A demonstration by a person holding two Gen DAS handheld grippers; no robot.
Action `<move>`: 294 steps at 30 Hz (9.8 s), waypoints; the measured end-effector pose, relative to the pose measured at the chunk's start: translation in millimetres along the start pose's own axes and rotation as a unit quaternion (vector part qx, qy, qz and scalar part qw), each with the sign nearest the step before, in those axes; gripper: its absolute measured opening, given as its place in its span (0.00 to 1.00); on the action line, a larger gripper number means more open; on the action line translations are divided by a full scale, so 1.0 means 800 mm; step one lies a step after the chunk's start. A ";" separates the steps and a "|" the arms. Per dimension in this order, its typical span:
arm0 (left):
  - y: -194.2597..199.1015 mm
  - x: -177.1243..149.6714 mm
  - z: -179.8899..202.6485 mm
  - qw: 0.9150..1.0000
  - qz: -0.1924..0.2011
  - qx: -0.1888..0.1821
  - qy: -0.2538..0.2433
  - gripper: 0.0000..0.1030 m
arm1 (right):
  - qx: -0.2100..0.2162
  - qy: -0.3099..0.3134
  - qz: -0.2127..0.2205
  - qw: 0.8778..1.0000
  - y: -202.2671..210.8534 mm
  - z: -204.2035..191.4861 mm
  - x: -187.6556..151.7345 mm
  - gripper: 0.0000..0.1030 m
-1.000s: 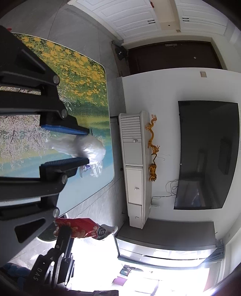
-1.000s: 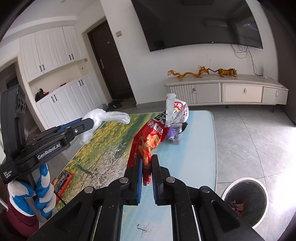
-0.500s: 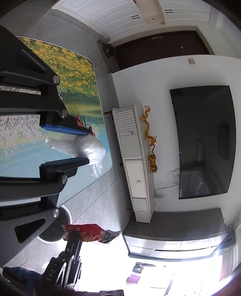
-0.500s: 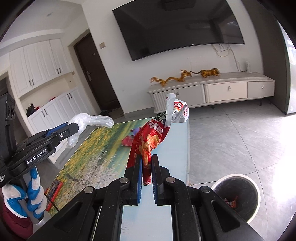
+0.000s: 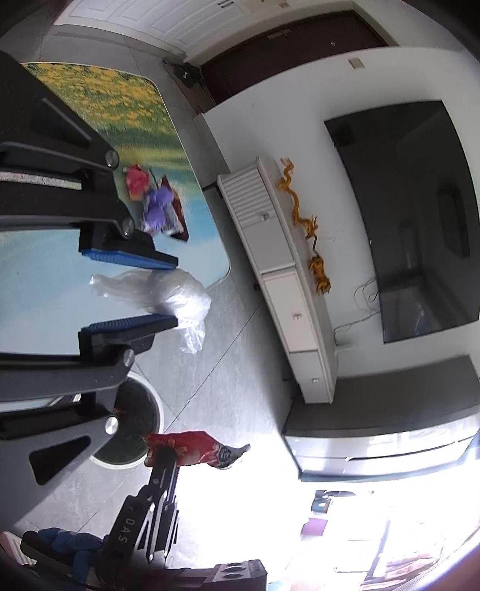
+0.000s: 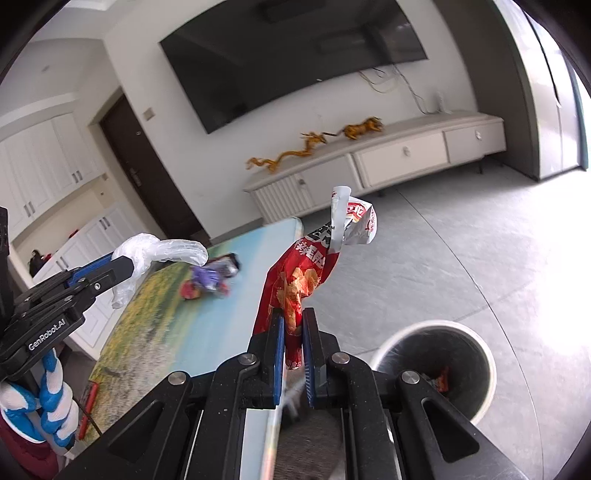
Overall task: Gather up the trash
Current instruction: 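Carry both bags over the bin and open both tools to drop them, then move both open tools back over the remaining trash on the table, then grasp the pink wrapper with the left tool while the right tool grasps the purple bag, then carry both items to the bin and open both tools to drop them, then move both open tools back toward the last trash on the table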
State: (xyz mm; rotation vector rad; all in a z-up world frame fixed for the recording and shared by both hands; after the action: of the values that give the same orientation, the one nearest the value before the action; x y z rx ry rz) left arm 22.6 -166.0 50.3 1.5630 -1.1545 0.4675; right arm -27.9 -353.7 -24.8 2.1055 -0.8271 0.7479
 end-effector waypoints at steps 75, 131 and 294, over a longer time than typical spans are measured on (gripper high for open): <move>-0.070 -0.110 -0.227 0.957 -0.134 0.144 0.214 0.62 | -0.131 0.187 -0.039 0.973 -0.099 -0.197 -0.033 0.77; -0.240 -0.090 -0.250 0.977 -0.155 0.004 0.149 0.62 | 0.061 0.092 -0.123 0.986 -0.262 -0.127 0.062 0.66; -0.015 -0.013 -0.108 0.990 -0.005 0.086 0.108 0.55 | -0.060 0.040 0.005 0.997 -0.016 -0.088 0.010 0.60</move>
State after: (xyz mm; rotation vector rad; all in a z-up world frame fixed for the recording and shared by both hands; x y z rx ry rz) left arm 51.4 -84.5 65.1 1.6199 -0.9591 0.7284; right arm -30.2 -293.5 14.9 1.9538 -0.8182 0.7636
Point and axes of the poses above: each gripper's, at about its wrist camera, not at the fingertips, and y roughly against the way its jaws point, z to its right, x to its top, the point moved 1 cm from there along -y, roughly the way its jaws point, and after that the axes turned 14 degrees about x, right-handed, at the moved point
